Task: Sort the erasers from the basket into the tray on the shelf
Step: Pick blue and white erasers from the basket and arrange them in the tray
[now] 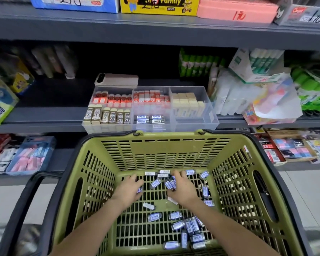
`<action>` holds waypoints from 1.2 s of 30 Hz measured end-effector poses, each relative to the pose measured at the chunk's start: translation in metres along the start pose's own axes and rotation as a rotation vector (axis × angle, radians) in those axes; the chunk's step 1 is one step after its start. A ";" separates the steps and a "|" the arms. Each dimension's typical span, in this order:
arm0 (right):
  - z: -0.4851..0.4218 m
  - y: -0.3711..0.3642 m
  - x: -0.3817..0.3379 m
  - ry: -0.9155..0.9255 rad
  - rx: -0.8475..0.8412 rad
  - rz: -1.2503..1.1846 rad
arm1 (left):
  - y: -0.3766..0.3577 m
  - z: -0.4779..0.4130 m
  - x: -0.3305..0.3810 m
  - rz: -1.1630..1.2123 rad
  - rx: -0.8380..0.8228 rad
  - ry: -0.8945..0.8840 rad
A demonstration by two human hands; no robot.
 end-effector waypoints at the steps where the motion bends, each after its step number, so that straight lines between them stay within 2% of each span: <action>1: 0.001 -0.001 0.000 0.012 -0.004 -0.005 | -0.001 0.000 -0.001 0.045 -0.004 0.022; 4: 0.004 -0.001 0.002 0.035 -0.035 -0.082 | 0.006 0.000 -0.013 0.369 0.016 0.213; 5: 0.006 0.001 0.003 0.038 -0.047 -0.131 | 0.011 0.002 -0.016 0.553 0.032 0.298; 7: 0.010 0.007 0.003 0.023 -0.078 -0.276 | 0.012 0.009 -0.016 1.079 0.039 0.482; 9: 0.018 0.019 -0.003 -0.001 -0.104 -0.436 | 0.006 0.019 0.002 1.643 -0.065 0.671; 10: 0.022 0.026 -0.010 0.012 -0.105 -0.498 | 0.005 0.022 0.014 1.822 -0.139 0.712; 11: 0.028 0.033 -0.019 0.046 -0.102 -0.561 | 0.004 0.025 0.026 1.903 -0.221 0.707; 14: 0.051 0.049 -0.053 0.210 -0.105 -0.630 | 0.004 0.028 0.056 2.016 -0.370 0.631; 18: 0.072 0.063 -0.081 0.379 -0.017 -0.365 | 0.017 0.028 0.073 2.175 -0.365 0.571; 20: 0.073 0.070 -0.080 0.329 -0.043 -0.538 | 0.021 0.032 0.070 2.180 -0.321 0.575; 22: 0.065 0.078 -0.065 0.212 0.002 -0.745 | 0.025 0.037 0.062 2.204 -0.255 0.603; 23: 0.059 0.080 -0.054 0.157 0.043 -0.678 | 0.028 0.040 0.058 2.221 -0.221 0.613; 24: 0.052 0.077 -0.045 0.116 0.036 -0.508 | 0.031 0.042 0.054 2.235 -0.190 0.619; 26: 0.043 0.054 -0.032 0.100 -0.130 -0.067 | 0.042 0.045 0.047 2.253 -0.139 0.616; 28: 0.043 0.027 -0.022 0.084 -0.270 0.174 | 0.057 0.047 0.043 2.270 -0.106 0.575; 32: 0.044 0.002 -0.015 0.072 -0.226 0.327 | 0.082 0.056 0.042 2.290 -0.093 0.466; 36: 0.047 0.004 -0.018 0.069 -0.206 0.174 | 0.107 0.065 0.031 2.202 0.017 0.354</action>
Point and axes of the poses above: each hand's wrist, its own z-axis away from the middle knuckle, its own y-axis out of the back of the hand, x = y × z, the point moved 9 cm from there along -z, towards the middle knuckle, and after that the axes turned 3 degrees about -y, right-handed, at the moved point
